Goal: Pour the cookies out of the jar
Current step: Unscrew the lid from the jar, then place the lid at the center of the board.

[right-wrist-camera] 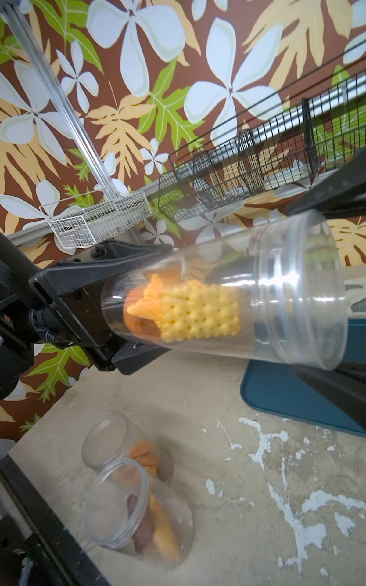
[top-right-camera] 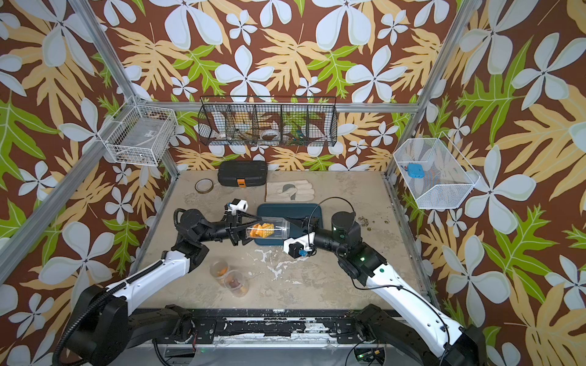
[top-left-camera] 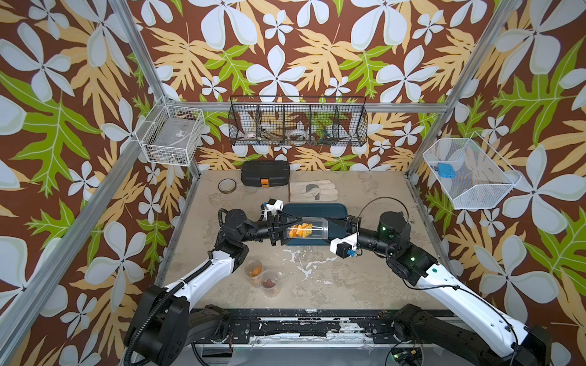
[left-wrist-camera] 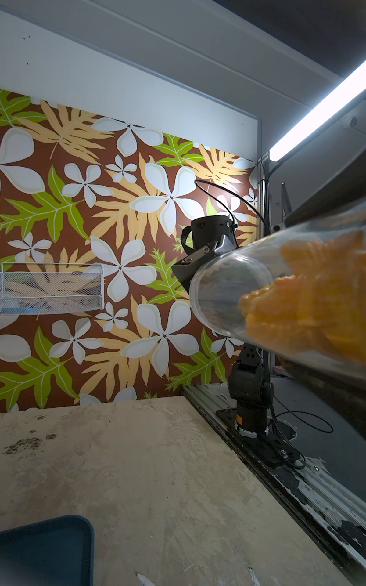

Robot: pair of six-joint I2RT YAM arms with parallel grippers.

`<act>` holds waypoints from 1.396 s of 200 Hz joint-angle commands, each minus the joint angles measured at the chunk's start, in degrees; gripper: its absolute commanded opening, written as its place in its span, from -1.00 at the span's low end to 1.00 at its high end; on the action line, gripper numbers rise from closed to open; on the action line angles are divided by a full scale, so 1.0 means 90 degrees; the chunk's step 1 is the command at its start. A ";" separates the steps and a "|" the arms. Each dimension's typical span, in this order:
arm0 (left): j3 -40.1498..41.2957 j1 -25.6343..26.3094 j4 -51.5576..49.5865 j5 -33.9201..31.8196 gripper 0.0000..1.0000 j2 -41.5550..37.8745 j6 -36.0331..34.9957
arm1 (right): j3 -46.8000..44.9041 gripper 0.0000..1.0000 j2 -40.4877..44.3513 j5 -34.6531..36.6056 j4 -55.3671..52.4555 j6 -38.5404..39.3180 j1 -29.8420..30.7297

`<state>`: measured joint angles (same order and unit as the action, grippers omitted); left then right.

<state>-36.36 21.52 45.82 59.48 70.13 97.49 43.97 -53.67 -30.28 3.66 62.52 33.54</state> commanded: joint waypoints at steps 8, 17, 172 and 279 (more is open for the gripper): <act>-0.0003 -0.0086 -0.0277 -0.0064 -0.04 0.0038 -0.0008 | -0.0290 -0.38 0.0320 0.1205 0.0729 0.0763 -0.0016; 0.0007 -0.0096 -0.0282 -0.0061 -0.04 0.0049 -0.0015 | -0.0383 -0.38 0.0408 0.1274 0.0788 0.0825 -0.0020; -0.0932 -0.0164 -0.2826 -0.0302 -0.05 0.0077 -0.2220 | 0.1252 -0.02 -0.1865 0.3265 -0.3065 -0.7582 -0.1826; -0.0416 -0.0155 -0.3107 -0.0451 -0.04 -0.0404 -0.2505 | 0.3518 0.22 -0.6139 0.2594 -0.4513 -0.8540 -0.3878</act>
<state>-40.49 20.18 17.41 55.33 67.31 76.23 73.76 -105.75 -9.50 -34.35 -14.35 -1.39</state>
